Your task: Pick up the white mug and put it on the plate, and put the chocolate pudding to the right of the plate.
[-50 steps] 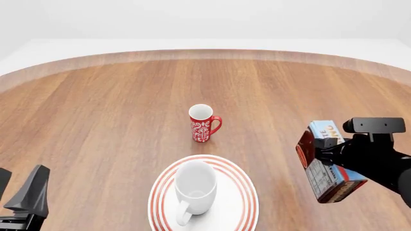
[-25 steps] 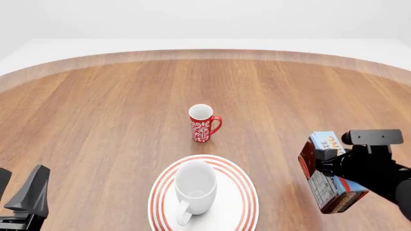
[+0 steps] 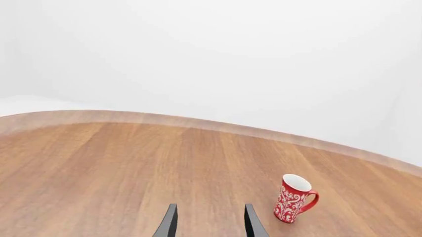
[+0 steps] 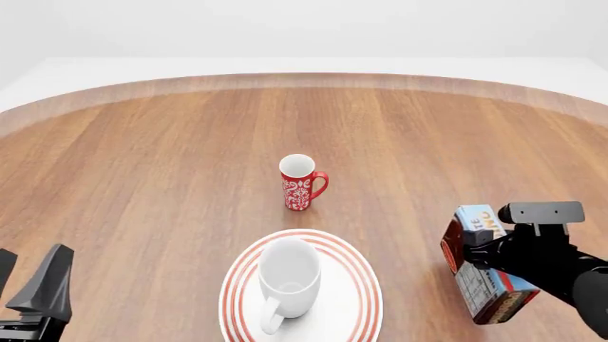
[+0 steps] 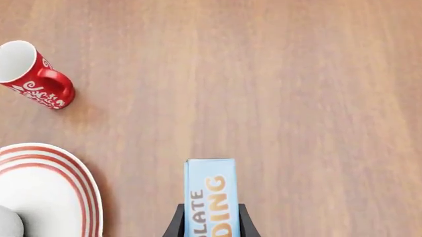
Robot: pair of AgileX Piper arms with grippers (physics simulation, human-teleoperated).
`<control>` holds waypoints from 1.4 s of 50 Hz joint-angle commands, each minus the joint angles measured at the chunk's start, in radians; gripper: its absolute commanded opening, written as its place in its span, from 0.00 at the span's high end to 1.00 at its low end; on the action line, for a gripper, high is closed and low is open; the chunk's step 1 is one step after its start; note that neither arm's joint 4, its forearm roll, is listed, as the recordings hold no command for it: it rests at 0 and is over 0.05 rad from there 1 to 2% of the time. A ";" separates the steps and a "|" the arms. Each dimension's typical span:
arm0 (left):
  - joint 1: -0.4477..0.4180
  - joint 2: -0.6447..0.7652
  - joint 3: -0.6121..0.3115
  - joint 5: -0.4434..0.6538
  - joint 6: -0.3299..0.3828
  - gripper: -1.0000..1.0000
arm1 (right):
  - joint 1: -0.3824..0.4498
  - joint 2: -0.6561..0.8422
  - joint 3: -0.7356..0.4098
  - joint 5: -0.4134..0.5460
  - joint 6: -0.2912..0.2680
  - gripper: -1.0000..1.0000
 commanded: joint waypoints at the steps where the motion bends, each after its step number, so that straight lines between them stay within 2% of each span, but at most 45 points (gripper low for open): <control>1: 0.000 0.000 0.000 0.000 0.000 0.00 | -0.001 0.030 0.019 -0.035 0.012 1.00; 32: -0.001 0.000 0.000 -0.001 0.001 0.00 | -0.006 0.051 0.033 -0.055 0.018 1.00; 33: 0.000 0.000 0.000 -0.001 0.001 0.00 | -0.008 0.053 0.033 -0.056 0.018 0.00; 44: -0.001 0.000 0.000 0.000 0.001 0.00 | -0.002 0.050 0.026 -0.046 0.025 0.00; 52: -0.001 0.000 0.000 0.000 0.001 0.00 | 0.001 -0.011 -0.039 0.037 0.040 0.00; 67: -0.001 0.000 0.000 -0.001 0.001 0.00 | 0.010 -0.081 -0.123 0.128 0.066 0.00; 70: 0.000 0.000 0.000 -0.001 0.001 0.00 | 0.015 -0.110 -0.156 0.161 0.084 0.00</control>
